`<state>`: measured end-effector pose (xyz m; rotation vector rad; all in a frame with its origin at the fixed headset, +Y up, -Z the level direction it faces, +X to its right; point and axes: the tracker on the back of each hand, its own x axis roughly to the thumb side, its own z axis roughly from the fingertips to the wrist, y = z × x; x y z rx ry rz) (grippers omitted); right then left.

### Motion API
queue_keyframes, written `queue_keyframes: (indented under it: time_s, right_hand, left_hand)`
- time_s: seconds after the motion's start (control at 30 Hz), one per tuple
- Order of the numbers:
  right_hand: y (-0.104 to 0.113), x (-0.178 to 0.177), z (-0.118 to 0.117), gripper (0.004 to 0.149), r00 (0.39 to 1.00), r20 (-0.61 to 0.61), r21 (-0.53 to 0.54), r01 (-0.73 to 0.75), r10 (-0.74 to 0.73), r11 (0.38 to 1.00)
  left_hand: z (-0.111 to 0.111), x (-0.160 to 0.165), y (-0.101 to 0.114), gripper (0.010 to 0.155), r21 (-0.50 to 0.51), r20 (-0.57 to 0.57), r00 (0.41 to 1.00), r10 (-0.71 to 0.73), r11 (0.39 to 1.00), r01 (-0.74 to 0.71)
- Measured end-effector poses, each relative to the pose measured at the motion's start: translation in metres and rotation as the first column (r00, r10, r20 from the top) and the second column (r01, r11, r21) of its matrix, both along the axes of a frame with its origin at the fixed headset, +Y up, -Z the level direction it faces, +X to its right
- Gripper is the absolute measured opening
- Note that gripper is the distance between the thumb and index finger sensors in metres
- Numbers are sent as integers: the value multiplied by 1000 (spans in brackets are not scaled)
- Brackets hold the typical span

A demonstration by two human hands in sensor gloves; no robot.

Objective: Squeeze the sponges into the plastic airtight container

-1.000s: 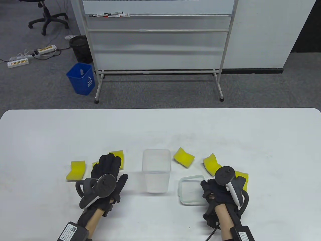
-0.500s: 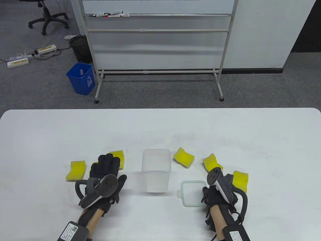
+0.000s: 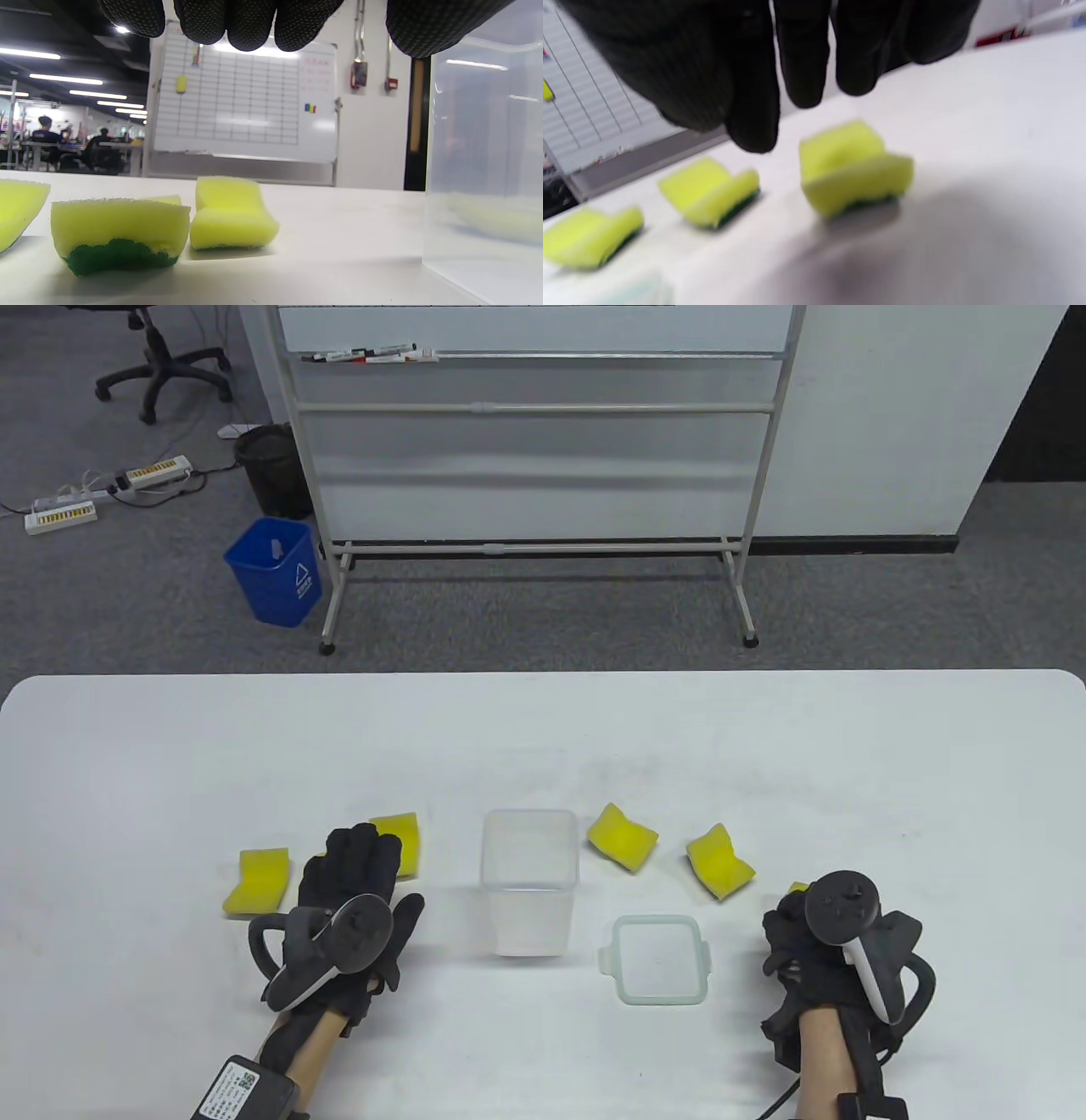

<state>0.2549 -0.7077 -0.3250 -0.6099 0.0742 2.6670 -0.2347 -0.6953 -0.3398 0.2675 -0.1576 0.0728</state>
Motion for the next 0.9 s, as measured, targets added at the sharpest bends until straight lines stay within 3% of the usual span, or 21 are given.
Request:
queue_keyframes:
  time_s: [0.1,0.17,0.3,0.5,0.6,0.73,0.8,0.87,0.9]
  right_hand:
    - [-17,-2,-7,45,999,-50,-200,-3,-7,980]
    - [-24,-2,-9,45,999,-50,-265,-7,-7,964]
    - [-31,0,-12,53,1000,-19,-267,-1,-4,964]
    - [-30,0,-14,53,1000,-9,-234,-24,23,972]
    - [-20,1,-11,53,999,11,-143,-28,30,989]
    - [9,-7,-4,53,1000,8,97,6,-7,995]
    - [24,-13,0,53,997,-27,237,70,-66,969]
    - [39,-23,2,52,968,-139,376,246,-208,893]
    - [44,-26,2,51,943,-190,395,328,-273,858]
  left_hand:
    - [0,0,0,76,-4,2,1000,1,1000,-1]
    - [0,-1,0,76,-6,2,1000,2,1000,-2]
    - [0,-1,0,76,-10,3,1000,6,1000,-6]
    - [0,-2,0,76,-10,6,1000,20,1000,-20]
    - [1,-2,2,76,-5,10,999,43,999,-43]
    - [2,-3,6,76,17,28,994,104,994,-104]
    - [4,-3,8,76,24,42,989,142,989,-143]
    - [6,-2,11,76,24,74,977,200,979,-203]
    - [6,-1,12,76,25,85,972,221,974,-223]
